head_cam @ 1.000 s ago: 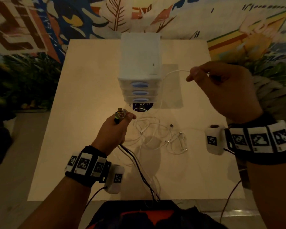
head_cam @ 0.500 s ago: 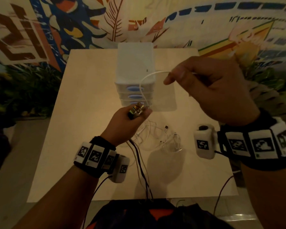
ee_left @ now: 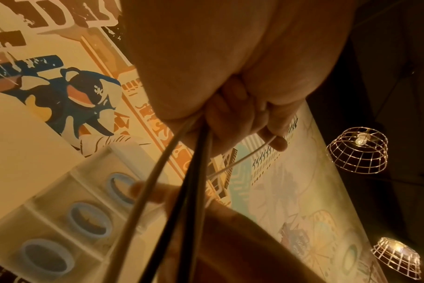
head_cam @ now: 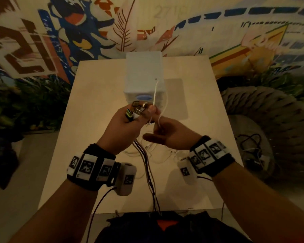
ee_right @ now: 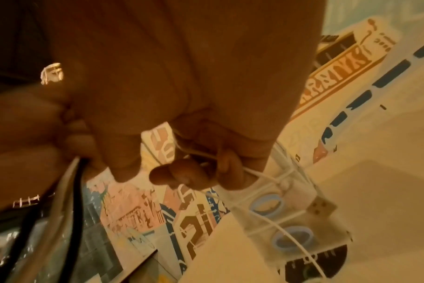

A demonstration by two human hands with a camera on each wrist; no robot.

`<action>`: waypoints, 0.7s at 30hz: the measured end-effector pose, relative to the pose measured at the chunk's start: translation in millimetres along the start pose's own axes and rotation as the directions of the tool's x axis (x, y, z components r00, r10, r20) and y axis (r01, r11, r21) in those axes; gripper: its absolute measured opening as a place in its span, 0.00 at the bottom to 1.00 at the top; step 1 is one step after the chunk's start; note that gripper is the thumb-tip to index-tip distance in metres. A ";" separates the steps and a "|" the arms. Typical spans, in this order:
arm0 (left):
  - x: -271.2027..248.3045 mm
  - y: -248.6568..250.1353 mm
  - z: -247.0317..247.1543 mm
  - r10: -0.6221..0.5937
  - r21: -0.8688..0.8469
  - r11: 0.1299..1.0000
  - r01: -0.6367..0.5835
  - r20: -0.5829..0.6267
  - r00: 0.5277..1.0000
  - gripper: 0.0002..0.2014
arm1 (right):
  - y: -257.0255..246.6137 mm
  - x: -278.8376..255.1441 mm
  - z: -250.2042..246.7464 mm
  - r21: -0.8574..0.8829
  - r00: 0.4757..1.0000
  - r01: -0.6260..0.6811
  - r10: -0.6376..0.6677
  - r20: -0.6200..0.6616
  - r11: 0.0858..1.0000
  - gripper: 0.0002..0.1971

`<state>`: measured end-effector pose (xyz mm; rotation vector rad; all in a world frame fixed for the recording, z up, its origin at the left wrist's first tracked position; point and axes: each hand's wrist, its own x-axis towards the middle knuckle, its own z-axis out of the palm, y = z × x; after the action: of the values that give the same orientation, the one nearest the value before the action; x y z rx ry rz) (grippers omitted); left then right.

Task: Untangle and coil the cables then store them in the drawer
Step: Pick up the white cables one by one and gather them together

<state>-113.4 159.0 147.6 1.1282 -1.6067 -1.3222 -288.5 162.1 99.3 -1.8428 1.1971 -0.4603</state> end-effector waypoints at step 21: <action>14.5 -37.4 5.1 -0.041 0.197 0.979 0.050 -0.050 0.998 0.22 | -103.4 -16.9 -74.1 0.356 0.869 0.438 -0.286 -0.404 0.826 0.24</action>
<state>-116.7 144.1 110.2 1.3119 -1.7171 -1.1754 -290.7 159.3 227.6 -1.6266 0.8413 -1.2073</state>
